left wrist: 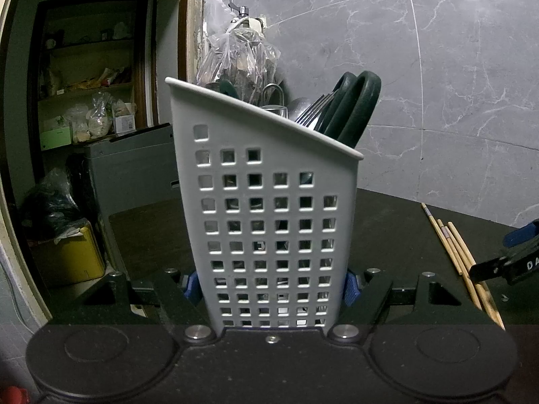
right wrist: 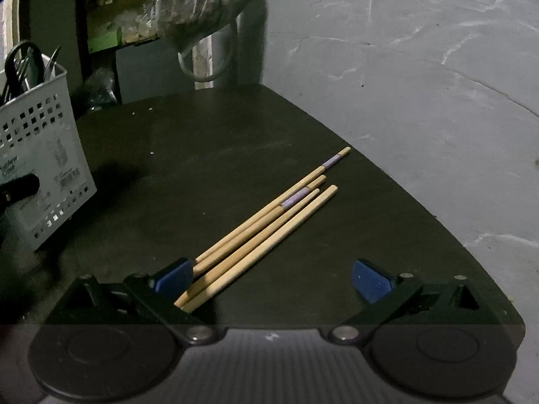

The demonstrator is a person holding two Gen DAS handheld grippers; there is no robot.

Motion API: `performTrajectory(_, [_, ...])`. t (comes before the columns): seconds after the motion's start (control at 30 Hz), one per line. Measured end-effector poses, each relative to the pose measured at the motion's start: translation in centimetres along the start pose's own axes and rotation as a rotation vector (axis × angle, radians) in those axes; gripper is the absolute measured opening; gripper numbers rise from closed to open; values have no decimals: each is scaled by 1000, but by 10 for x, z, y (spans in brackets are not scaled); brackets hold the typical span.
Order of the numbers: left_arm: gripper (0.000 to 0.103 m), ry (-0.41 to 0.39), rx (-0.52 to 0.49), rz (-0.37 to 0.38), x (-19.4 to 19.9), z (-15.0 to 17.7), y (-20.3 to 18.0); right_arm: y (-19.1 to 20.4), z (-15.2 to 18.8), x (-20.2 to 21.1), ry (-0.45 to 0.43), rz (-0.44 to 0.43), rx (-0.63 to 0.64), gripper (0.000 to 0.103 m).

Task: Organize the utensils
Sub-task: 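Move the right tool down over the wooden chopsticks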

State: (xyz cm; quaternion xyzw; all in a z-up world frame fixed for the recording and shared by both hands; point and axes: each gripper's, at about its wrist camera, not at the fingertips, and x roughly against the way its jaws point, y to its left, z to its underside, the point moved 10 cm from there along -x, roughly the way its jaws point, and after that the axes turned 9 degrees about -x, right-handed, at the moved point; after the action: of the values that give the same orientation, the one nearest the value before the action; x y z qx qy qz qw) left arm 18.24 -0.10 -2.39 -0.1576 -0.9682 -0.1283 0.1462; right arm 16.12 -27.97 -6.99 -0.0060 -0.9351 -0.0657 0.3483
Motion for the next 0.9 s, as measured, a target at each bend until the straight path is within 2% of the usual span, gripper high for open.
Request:
performTrajectory(0.2, [76,0,0,0,0,0,0,-5,4,-1,20,39,49,103])
performTrajectory(0.67, [76,1,0,0,0,0,0,-15,3,-1,18,64,54,102])
performTrajectory(0.9, [76,0,-1,0,1,0,0,-11,1,2,15,33,91,83])
